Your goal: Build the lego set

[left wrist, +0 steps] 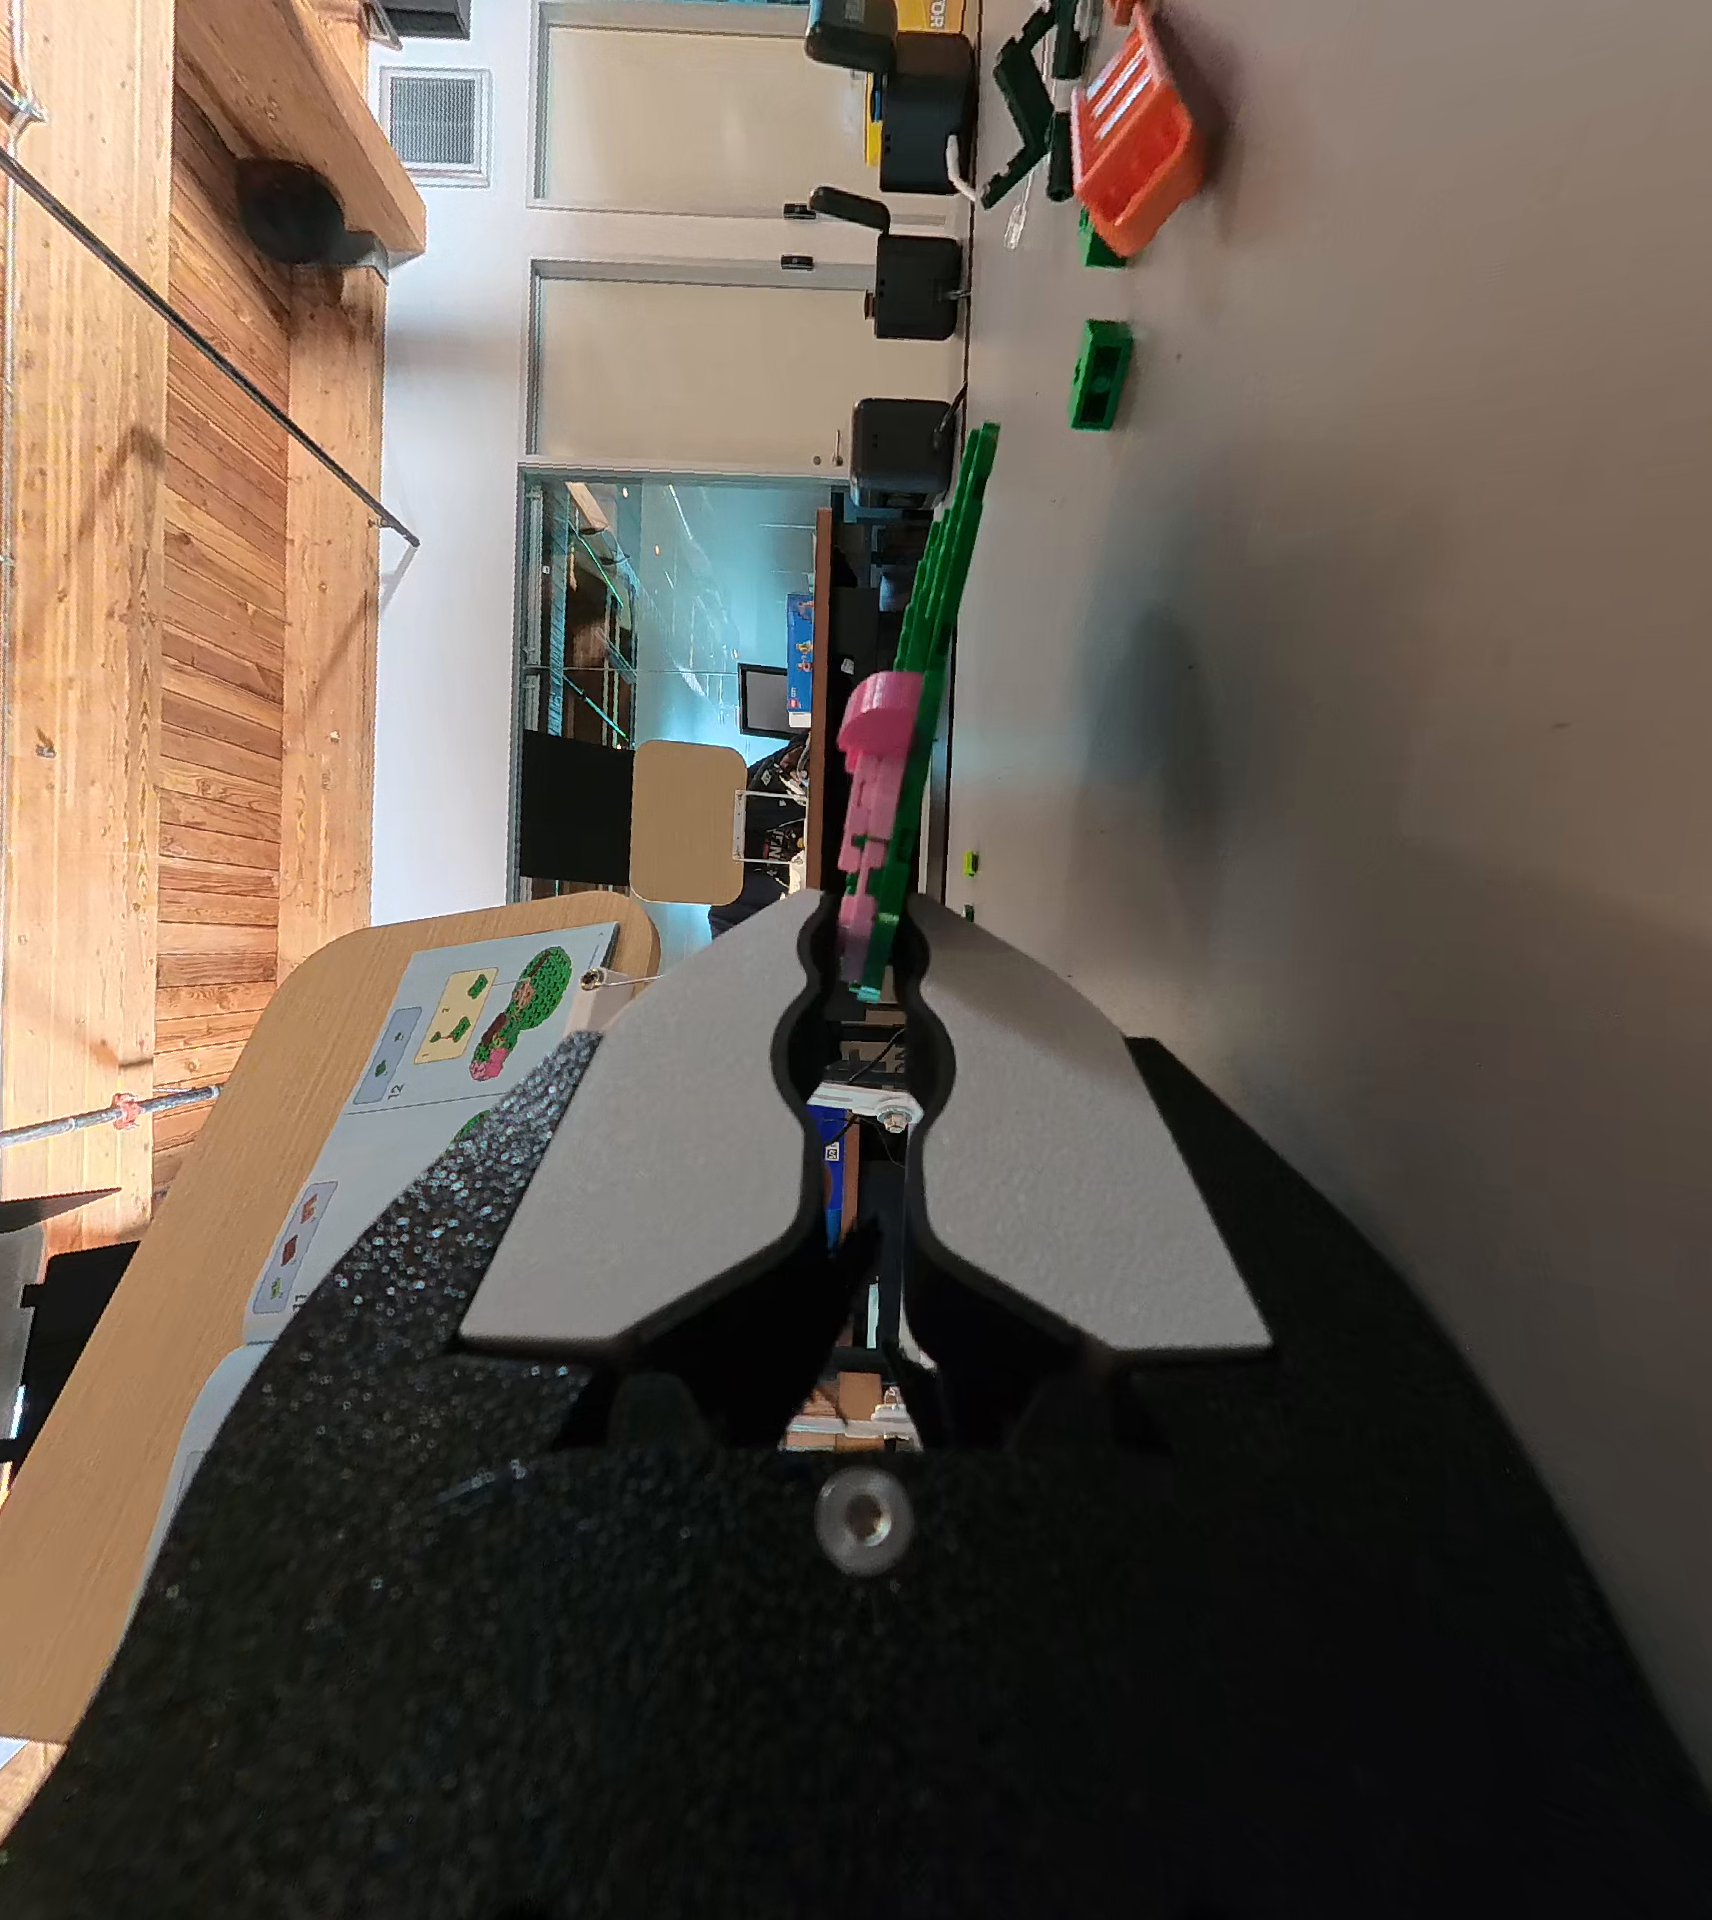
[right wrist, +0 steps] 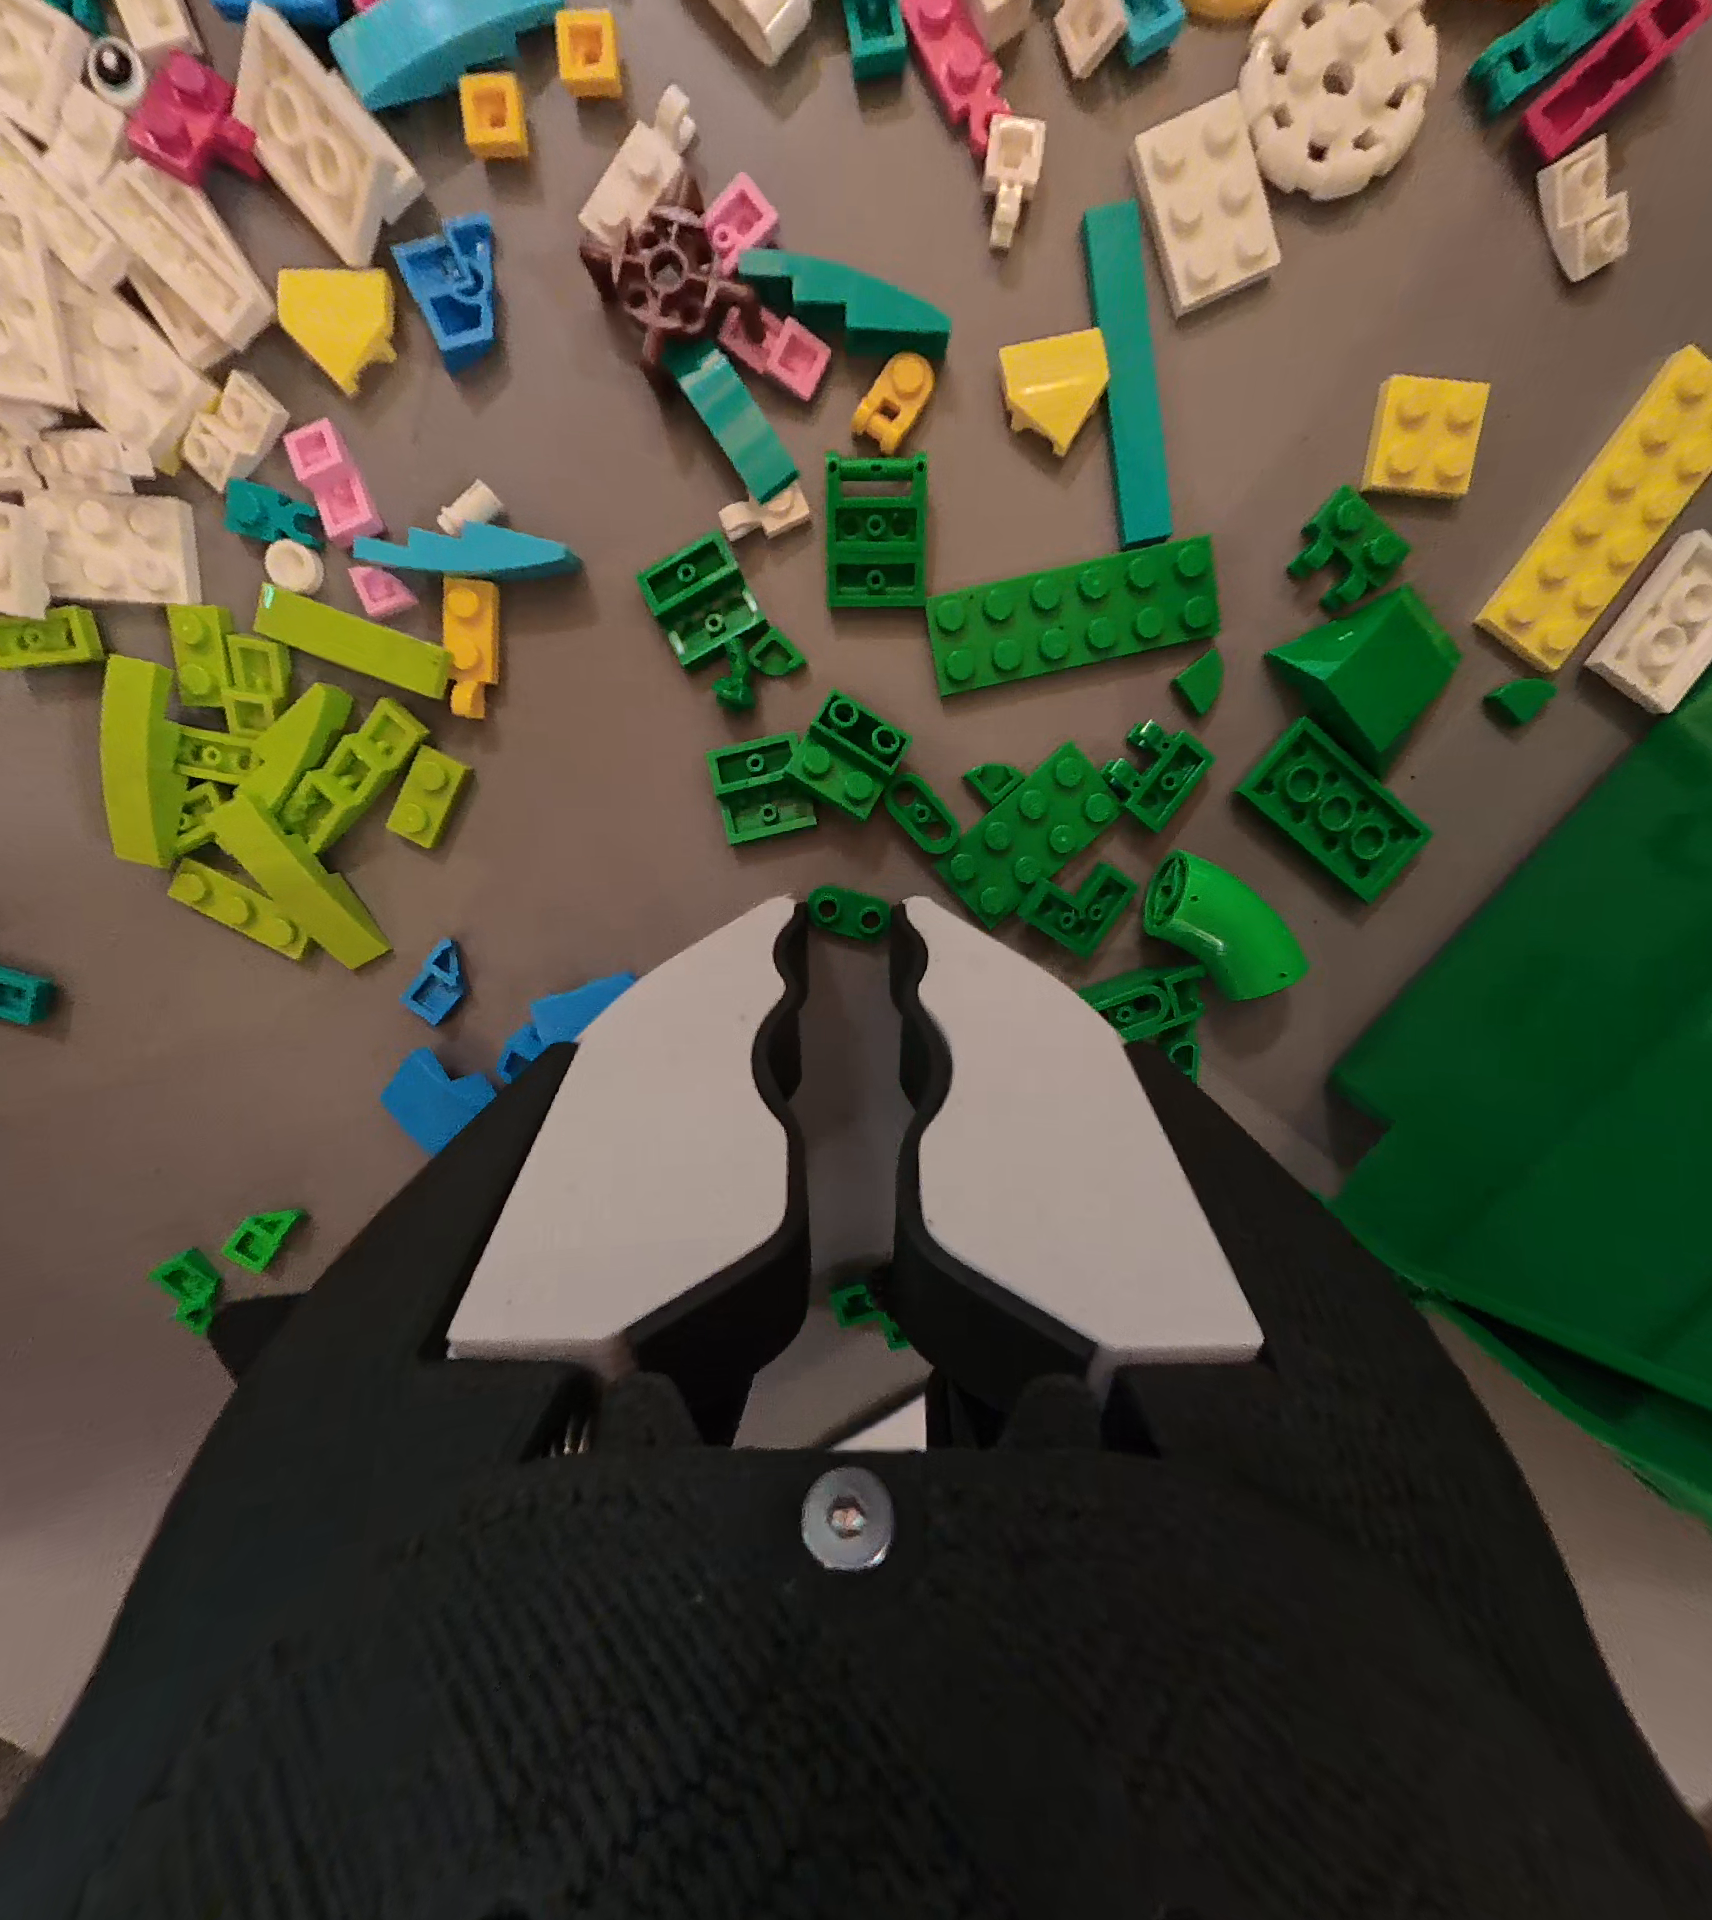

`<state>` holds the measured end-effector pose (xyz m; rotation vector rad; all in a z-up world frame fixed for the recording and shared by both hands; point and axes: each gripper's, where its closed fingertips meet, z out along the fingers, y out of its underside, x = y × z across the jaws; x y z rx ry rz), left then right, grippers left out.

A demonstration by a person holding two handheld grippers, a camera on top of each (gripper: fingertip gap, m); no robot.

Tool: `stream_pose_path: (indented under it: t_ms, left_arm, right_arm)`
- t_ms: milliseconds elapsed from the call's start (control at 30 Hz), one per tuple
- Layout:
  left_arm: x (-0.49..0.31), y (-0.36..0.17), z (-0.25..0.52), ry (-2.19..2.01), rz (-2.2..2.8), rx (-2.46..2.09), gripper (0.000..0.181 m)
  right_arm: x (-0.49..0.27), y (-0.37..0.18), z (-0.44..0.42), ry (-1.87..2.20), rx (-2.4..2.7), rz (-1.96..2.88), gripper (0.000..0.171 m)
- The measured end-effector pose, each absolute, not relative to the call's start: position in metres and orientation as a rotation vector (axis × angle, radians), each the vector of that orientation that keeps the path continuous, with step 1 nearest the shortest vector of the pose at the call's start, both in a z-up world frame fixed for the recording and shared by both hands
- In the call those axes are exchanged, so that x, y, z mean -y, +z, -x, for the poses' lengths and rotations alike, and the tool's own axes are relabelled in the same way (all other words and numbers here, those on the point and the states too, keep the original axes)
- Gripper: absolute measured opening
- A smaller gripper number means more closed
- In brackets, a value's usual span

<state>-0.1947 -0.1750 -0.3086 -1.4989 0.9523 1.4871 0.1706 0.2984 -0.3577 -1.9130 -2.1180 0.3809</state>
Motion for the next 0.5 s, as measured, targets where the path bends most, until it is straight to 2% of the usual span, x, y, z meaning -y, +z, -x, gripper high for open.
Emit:
stream_pose_path:
  t_ms: [200, 367, 500]
  left_arm:
    - [0.174, -0.309, 0.194, 1.482, 1.496, -0.954, 0.009]
    - [0.175, -0.309, 0.194, 1.474, 1.497, -0.953, 0.009]
    - [0.176, -0.307, 0.196, 1.461, 1.504, -0.928, 0.009]
  right_arm:
    - [-0.247, -0.322, -0.128, 0.448, 2.18, 1.586, 0.013]
    - [-0.115, -0.29, -0.046, 0.636, 2.36, 1.031, 0.013]
    - [-0.002, -0.301, 0.001, 0.747, 2.551, 0.632, 0.013]
